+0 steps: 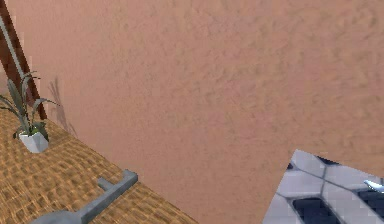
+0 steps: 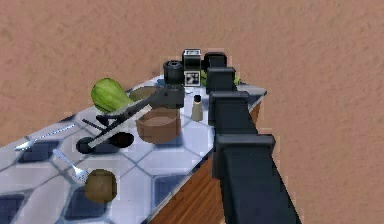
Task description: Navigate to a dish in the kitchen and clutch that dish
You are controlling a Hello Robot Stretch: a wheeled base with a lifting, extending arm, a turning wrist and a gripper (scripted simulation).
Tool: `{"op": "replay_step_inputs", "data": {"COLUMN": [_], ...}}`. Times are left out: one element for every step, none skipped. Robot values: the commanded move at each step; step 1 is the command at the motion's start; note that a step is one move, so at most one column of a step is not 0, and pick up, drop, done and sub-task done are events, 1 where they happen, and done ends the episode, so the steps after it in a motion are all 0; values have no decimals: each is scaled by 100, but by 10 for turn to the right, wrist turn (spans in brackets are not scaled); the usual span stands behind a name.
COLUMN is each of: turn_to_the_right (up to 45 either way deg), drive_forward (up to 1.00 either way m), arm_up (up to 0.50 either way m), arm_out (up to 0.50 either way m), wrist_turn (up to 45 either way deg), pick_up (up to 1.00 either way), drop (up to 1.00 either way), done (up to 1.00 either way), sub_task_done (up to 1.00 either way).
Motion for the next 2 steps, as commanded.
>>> {"op": "replay_step_inputs", "data": {"turn_to_the_right": [0, 0], "drive_forward": [0, 0], "arm_up": [0, 0], "arm_out": [0, 0], "wrist_turn": [450, 60], "pick_up": [0, 0], "drop": [0, 0], "done": [0, 0], "sub_task_done": [0, 0]}}
